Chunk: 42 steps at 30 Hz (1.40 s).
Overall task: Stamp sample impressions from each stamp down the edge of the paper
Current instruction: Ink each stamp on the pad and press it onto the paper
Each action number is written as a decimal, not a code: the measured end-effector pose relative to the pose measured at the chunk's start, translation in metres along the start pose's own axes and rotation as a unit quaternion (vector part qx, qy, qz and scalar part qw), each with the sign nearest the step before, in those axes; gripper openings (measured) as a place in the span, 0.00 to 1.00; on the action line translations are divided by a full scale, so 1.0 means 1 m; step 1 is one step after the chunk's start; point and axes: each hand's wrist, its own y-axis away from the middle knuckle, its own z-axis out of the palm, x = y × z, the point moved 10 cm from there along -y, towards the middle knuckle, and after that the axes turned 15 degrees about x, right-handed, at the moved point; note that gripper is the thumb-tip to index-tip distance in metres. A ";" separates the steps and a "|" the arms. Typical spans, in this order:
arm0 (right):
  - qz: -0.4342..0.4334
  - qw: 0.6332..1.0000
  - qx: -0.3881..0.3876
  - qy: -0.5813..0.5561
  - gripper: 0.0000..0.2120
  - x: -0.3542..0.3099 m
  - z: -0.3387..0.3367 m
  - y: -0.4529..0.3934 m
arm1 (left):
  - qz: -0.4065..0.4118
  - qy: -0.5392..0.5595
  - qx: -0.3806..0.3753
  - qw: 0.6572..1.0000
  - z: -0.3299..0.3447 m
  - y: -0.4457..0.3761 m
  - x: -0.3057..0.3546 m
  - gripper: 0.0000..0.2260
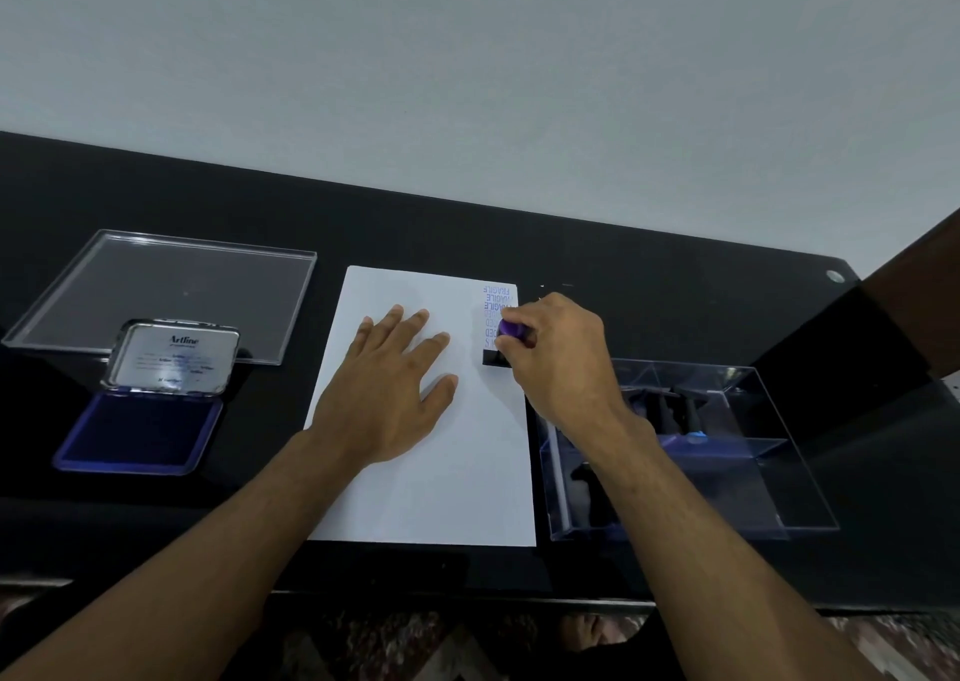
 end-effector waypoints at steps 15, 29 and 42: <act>0.008 1.000 -0.016 0.014 0.14 0.004 0.012 0.001 | -0.002 0.003 0.004 1.000 -0.001 0.000 0.001 0.36; -0.005 1.000 -0.016 0.023 0.12 0.004 0.016 -0.002 | -0.001 0.002 0.006 1.000 -0.001 0.001 0.000 0.36; 0.007 0.999 -0.030 0.027 0.11 0.007 0.019 -0.006 | 0.004 0.002 0.017 1.000 -0.001 0.001 -0.001 0.34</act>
